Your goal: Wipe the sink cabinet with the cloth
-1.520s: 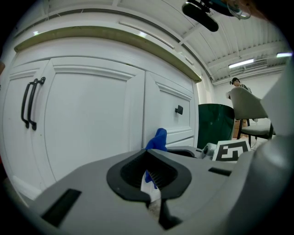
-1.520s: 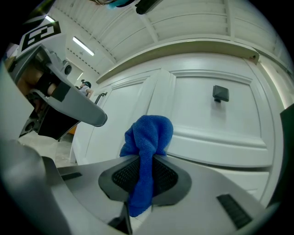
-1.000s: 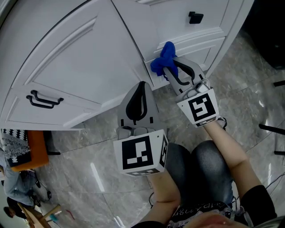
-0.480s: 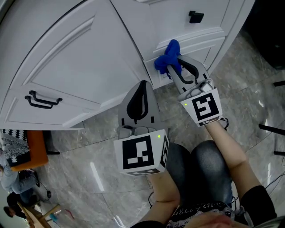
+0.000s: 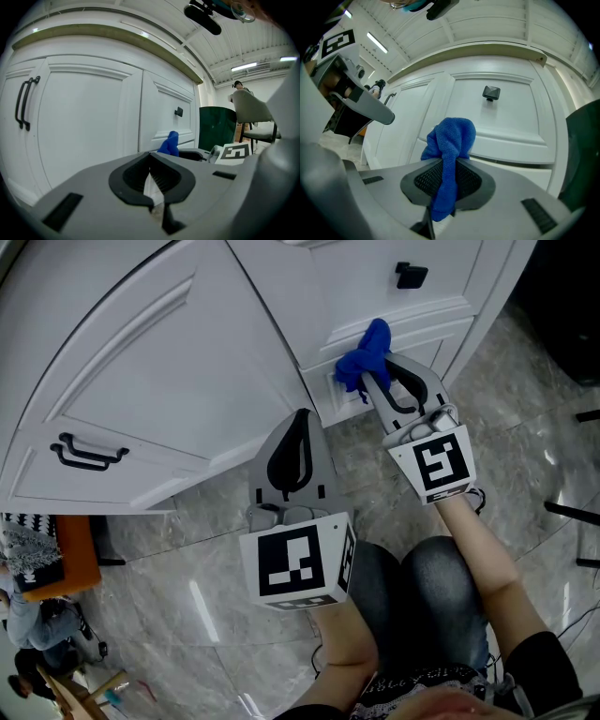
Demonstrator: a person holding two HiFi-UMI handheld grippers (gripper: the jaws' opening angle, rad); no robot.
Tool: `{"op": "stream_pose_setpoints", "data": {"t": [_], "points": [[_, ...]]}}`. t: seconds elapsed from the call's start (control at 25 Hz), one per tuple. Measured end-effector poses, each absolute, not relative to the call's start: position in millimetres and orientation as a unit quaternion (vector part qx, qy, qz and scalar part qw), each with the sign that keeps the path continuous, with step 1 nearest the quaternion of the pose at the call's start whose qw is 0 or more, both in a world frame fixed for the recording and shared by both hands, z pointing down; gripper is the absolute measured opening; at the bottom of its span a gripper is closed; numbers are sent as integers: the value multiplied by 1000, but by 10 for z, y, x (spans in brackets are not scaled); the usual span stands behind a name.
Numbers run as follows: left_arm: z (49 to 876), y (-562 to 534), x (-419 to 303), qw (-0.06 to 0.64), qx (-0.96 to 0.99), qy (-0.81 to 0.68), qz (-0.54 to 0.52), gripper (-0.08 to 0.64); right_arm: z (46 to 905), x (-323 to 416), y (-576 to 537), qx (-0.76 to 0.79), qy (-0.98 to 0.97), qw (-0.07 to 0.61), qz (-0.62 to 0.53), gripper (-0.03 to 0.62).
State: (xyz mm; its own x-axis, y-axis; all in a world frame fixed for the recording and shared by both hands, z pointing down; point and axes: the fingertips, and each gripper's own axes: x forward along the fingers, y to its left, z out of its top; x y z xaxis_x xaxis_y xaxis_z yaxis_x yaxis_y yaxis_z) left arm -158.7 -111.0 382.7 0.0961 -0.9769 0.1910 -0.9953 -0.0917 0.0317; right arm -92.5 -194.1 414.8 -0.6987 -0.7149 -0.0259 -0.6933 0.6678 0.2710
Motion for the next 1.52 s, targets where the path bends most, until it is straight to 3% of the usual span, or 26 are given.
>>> {"op": "stream_pose_setpoints", "data": {"t": [1.52], "points": [[3875, -1167, -1533, 79, 739, -666, 67, 6, 4167, -381, -2212, 452, -883, 38, -120, 75]]}}
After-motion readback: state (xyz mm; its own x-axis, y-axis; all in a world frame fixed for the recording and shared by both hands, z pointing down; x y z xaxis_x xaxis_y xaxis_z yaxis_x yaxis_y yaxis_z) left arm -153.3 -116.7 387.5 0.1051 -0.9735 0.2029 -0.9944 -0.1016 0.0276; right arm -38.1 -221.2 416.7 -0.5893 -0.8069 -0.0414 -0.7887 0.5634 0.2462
